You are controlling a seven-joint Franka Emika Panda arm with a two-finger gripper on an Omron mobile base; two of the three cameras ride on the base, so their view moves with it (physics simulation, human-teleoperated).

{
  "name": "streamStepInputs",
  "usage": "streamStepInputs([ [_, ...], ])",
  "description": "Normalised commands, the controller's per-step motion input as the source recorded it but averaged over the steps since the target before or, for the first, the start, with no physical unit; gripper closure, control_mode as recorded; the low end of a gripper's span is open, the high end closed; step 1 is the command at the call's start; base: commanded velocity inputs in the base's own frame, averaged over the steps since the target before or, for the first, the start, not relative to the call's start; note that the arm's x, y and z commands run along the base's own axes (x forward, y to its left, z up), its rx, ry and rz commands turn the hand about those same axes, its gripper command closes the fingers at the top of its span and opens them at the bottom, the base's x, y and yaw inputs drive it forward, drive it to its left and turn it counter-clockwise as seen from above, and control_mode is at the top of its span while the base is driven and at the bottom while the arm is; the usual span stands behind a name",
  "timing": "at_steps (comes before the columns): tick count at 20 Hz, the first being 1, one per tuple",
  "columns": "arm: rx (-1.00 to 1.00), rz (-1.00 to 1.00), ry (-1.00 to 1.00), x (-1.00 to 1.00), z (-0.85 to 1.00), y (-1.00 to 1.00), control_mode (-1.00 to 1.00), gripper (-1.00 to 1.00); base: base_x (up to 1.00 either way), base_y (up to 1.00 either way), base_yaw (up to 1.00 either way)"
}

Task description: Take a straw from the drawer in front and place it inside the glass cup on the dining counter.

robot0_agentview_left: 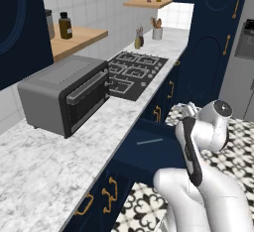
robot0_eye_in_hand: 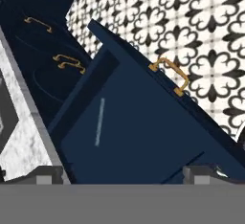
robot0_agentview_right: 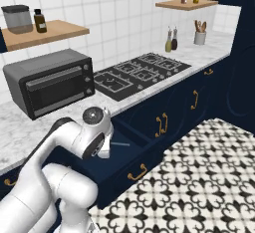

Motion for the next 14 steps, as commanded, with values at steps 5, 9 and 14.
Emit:
streamStepInputs([
  [5, 0.3, -0.09, 0.28, 0.21, 0.0, 0.0, -1.0, -1.0, 0.0, 0.0, 0.0],
  [9, 0.17, -0.14, 0.26, 0.27, -0.05, 0.0, -1.0, -1.0, 0.0, 0.0, 0.0],
  [14, 0.14, -0.07, 0.02, 0.16, -0.34, 0.0, -1.0, -1.0, 0.0, 0.0, 0.0],
])
